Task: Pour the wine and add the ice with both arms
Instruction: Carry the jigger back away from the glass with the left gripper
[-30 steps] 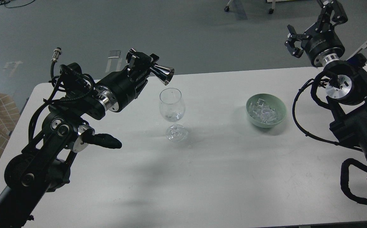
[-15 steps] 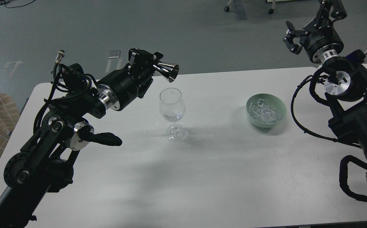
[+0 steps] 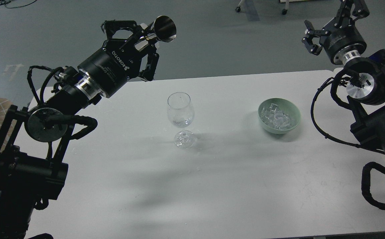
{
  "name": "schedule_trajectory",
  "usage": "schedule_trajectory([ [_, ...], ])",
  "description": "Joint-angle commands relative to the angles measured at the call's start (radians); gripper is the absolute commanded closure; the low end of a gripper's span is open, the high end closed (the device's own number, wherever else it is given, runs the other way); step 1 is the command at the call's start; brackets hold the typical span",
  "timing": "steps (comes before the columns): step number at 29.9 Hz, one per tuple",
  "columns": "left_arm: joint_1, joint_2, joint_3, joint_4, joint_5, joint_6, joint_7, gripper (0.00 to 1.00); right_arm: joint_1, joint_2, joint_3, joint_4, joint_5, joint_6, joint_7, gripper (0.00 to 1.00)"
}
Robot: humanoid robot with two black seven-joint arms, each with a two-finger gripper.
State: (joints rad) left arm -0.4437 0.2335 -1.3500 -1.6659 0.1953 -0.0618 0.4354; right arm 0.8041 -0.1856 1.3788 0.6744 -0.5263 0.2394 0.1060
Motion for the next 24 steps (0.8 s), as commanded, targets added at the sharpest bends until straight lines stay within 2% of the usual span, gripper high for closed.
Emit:
schedule_trajectory([
  [1, 0.008, 0.001, -0.078, 0.021, -0.114, 0.002, 0.022, 1.00, 0.020, -0.027, 0.002, 0.004, 0.000, 0.018, -0.002, 0.00],
  [4, -0.003, 0.000, -0.098, 0.109, -0.187, 0.005, 0.034, 1.00, 0.032, -0.084, -0.003, 0.002, 0.000, 0.020, -0.006, 0.00],
  [10, 0.046, -0.010, -0.146, 0.141, -0.247, 0.008, 0.032, 1.00, 0.009, -0.152, 0.000, 0.004, 0.000, 0.043, -0.006, 0.00],
  [15, 0.108, -0.008, -0.193, 0.161, -0.251, 0.002, 0.036, 1.00, 0.006, -0.153, -0.006, 0.043, 0.000, 0.043, -0.006, 0.00],
  [24, 0.086, 0.030, -0.256, 0.319, -0.255, -0.010, 0.040, 1.00, 0.021, -0.114, -0.006, 0.059, -0.001, 0.046, -0.005, 0.00],
])
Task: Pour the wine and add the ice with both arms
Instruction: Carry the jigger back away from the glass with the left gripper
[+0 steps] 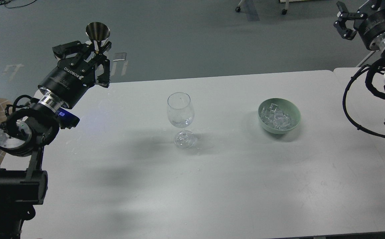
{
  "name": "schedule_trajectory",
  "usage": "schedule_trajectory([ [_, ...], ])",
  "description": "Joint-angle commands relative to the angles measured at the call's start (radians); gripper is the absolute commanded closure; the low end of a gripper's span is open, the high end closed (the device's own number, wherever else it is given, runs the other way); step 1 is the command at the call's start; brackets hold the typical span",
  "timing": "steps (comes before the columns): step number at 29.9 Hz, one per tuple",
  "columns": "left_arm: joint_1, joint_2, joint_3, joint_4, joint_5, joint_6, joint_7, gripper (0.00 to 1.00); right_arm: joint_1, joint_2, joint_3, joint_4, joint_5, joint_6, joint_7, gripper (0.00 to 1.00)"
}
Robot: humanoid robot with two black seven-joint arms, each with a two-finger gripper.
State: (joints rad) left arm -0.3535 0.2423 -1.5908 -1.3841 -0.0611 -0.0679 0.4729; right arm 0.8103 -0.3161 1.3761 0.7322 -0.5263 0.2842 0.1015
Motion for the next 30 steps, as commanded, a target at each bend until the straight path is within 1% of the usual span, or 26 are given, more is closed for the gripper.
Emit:
schedule_trajectory([
  [1, -0.002, 0.029, -0.015, 0.040, 0.000, -0.006, 0.004, 1.00, 0.016, 0.017, 0.000, 0.003, -0.001, 0.001, 0.000, 0.00],
  [4, 0.001, 0.063, -0.017, 0.063, 0.000, -0.016, 0.006, 1.00, 0.017, 0.019, -0.003, 0.012, -0.001, 0.001, 0.000, 0.00],
  [6, 0.001, 0.086, -0.021, 0.127, -0.002, -0.052, 0.006, 1.00, 0.018, 0.011, -0.006, 0.010, -0.001, 0.001, -0.002, 0.00],
  [10, -0.002, 0.091, -0.049, 0.187, -0.003, -0.087, 0.006, 1.00, 0.021, 0.006, -0.006, 0.010, -0.001, 0.001, -0.002, 0.00],
  [13, -0.002, 0.091, -0.080, 0.217, -0.017, -0.089, 0.007, 1.00, 0.024, 0.006, -0.005, 0.010, 0.000, 0.000, -0.002, 0.00],
  [21, 0.008, 0.080, -0.120, 0.244, -0.089, -0.076, 0.003, 1.00, 0.012, -0.004, -0.008, -0.001, -0.001, 0.001, -0.002, 0.00],
  [24, 0.014, 0.058, -0.140, 0.324, -0.114, -0.084, 0.001, 1.00, 0.003, -0.003, -0.009, -0.001, -0.001, 0.001, -0.002, 0.00],
  [25, 0.011, 0.040, -0.144, 0.367, -0.115, -0.087, -0.002, 1.00, -0.003, -0.003, -0.009, 0.001, -0.001, 0.001, -0.002, 0.00],
  [30, -0.002, 0.029, -0.155, 0.458, -0.117, -0.095, -0.007, 1.00, -0.026, -0.003, -0.008, 0.004, -0.001, 0.001, -0.002, 0.00],
])
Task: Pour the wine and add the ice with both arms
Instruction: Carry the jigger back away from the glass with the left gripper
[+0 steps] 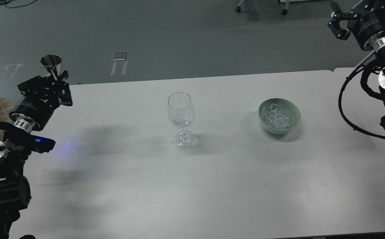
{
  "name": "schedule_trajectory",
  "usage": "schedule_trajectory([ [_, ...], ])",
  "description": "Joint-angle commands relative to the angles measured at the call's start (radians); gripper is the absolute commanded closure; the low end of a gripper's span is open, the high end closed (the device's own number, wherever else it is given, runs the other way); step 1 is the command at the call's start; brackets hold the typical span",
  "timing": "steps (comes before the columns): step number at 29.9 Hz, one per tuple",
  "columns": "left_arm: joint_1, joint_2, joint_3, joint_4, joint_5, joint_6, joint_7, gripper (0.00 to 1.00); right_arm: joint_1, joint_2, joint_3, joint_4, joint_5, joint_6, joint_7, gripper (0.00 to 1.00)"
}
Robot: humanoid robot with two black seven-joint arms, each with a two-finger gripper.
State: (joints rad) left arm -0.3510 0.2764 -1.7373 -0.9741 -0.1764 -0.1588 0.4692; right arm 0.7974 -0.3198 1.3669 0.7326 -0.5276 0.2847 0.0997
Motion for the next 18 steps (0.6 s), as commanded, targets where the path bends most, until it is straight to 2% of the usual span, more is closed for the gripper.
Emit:
schedule_trajectory([
  [1, -0.006, -0.006, -0.014, 0.066, -0.002, -0.004, -0.003, 1.00, -0.021, 0.001, 0.001, 0.005, 0.000, -0.001, 0.000, 0.00],
  [7, -0.011, -0.075, -0.015, 0.137, -0.002, -0.018, -0.009, 1.00, -0.033, -0.001, 0.003, 0.013, 0.000, -0.012, 0.002, 0.00],
  [13, -0.052, -0.097, -0.015, 0.156, -0.017, -0.050, -0.040, 1.00, -0.033, -0.022, 0.003, 0.010, 0.000, -0.015, 0.002, 0.00],
  [18, -0.132, -0.108, -0.019, 0.319, -0.035, -0.099, -0.056, 1.00, -0.032, -0.028, 0.003, 0.010, 0.000, -0.015, 0.002, 0.00],
])
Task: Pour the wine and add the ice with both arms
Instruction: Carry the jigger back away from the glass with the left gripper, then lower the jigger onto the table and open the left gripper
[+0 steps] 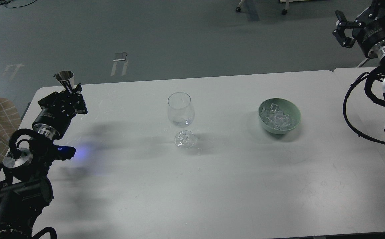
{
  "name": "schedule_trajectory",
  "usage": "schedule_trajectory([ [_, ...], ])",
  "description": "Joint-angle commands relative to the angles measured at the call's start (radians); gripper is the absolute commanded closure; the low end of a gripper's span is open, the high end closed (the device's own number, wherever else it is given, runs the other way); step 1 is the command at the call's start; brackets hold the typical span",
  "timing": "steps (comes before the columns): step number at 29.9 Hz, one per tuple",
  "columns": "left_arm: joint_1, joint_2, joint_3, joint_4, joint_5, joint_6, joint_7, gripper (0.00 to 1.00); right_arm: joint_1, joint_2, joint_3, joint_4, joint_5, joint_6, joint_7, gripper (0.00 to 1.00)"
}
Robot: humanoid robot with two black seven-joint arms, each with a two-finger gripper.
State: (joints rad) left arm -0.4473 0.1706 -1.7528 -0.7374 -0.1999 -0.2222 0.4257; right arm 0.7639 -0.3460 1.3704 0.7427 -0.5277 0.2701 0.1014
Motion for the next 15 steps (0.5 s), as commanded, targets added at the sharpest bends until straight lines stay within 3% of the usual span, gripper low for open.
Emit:
schedule_trajectory([
  [1, -0.042, -0.002, -0.004, 0.104, -0.019, -0.051, -0.019, 1.00, 0.002, -0.002, -0.001, 0.000, 0.000, -0.002, -0.002, 0.00],
  [5, -0.064, 0.001, -0.002, 0.179, -0.029, -0.112, -0.021, 1.00, 0.000, -0.004, -0.001, -0.002, 0.000, -0.002, -0.002, 0.00],
  [15, -0.054, -0.005, 0.007, 0.191, -0.027, -0.100, -0.030, 1.00, -0.001, 0.002, -0.002, -0.002, 0.000, -0.002, 0.000, 0.00],
])
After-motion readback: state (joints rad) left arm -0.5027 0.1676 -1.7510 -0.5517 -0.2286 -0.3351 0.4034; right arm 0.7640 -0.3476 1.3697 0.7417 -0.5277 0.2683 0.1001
